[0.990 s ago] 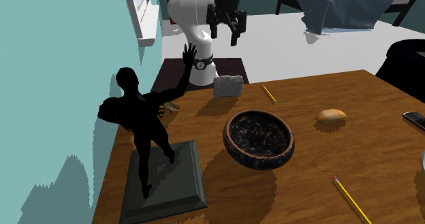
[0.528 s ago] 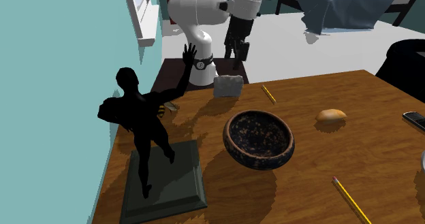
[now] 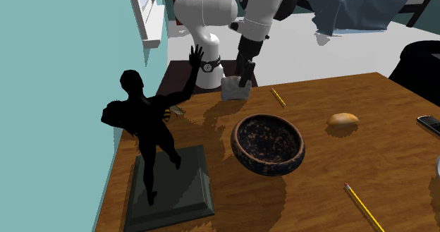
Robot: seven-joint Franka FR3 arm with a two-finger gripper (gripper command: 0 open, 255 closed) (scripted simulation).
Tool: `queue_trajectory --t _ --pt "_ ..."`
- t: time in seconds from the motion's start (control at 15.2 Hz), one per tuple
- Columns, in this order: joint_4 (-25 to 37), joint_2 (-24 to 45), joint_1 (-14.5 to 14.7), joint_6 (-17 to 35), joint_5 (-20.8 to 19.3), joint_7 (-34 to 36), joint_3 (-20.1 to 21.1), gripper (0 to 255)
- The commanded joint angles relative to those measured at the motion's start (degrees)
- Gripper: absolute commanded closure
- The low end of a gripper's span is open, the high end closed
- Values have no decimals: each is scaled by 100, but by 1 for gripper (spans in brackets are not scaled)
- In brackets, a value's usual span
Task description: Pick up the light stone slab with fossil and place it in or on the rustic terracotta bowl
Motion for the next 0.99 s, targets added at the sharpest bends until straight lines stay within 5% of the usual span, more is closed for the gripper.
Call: queue_trajectory --t 0.0,0.53,0.59,0.92 --pt "-91 176 -45 263 235 -45 253 0" --pt "-91 174 -45 260 235 -46 252 0" --pt "-91 174 -45 260 235 -46 252 255" --pt "-90 173 -48 259 232 -48 249 255"
